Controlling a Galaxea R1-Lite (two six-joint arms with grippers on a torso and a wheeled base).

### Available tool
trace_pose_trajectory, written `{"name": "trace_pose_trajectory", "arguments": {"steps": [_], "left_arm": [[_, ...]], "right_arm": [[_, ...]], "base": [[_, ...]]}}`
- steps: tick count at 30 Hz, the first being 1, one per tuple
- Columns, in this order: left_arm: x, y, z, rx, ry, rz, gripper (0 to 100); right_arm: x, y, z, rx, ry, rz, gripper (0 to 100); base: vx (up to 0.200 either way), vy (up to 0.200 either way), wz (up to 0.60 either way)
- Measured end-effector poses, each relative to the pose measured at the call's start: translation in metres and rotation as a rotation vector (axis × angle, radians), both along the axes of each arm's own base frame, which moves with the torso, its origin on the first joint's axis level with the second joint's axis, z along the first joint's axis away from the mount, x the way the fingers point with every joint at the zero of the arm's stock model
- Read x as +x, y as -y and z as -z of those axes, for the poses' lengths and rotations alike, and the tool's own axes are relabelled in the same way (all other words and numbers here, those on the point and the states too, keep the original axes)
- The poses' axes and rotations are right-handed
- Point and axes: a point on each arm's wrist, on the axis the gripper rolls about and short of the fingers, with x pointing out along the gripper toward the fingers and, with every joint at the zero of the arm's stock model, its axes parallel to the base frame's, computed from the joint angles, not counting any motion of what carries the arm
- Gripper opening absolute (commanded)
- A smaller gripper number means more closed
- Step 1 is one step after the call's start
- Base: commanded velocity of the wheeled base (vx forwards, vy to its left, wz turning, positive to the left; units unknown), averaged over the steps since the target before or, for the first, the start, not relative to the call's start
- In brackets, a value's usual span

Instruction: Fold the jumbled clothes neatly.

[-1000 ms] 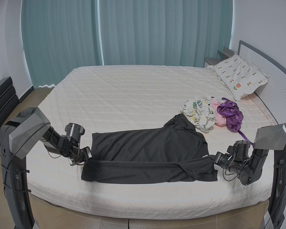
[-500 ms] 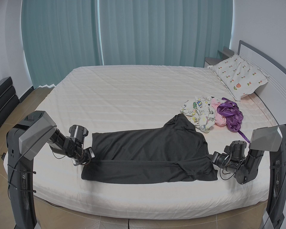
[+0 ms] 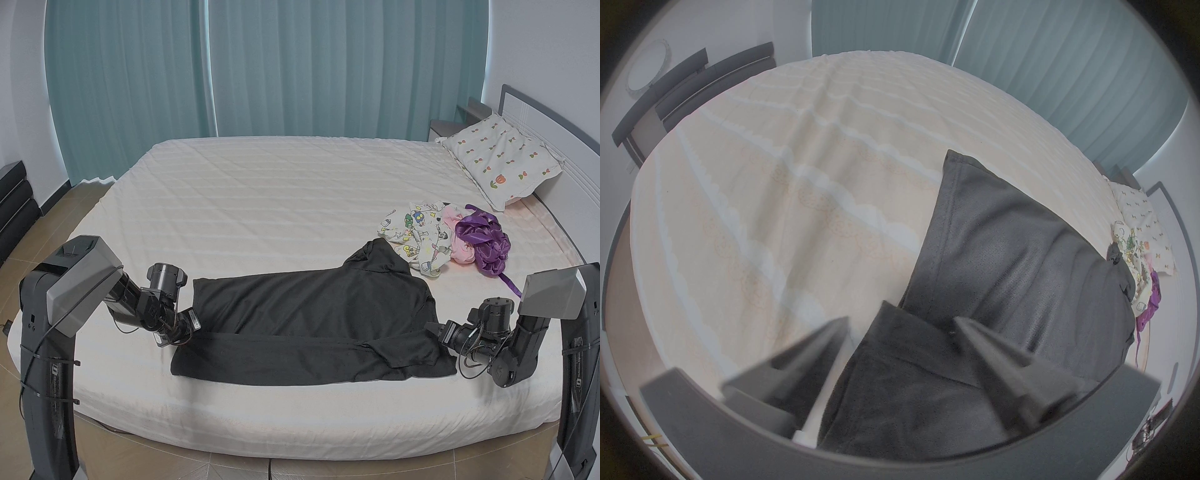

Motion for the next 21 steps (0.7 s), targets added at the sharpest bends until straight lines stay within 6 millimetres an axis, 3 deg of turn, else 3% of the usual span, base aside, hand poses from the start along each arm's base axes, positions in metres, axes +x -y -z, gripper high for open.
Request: {"name": "trace_pose_trajectory", "arguments": {"steps": [7,13,21], "left_arm": [[-0.002,-0.003,-0.001,-0.028,-0.005,-0.030,100],[-0.009,-0.023,-0.022,-0.095,0.018,-0.055,100],[-0.046,-0.044,-0.055,-0.271,0.006,-0.088,100]], "right_arm": [[0.001,0.004,-0.006,-0.002,0.016,0.021,100],[-0.007,0.011,-0.023,-0.001,0.035,0.043,100],[-0.025,0.019,-0.043,0.002,0.039,0.072,100]], "base": [[0.000,0.000,0.00],[0.000,0.000,0.00],[0.000,0.000,0.00]]}}
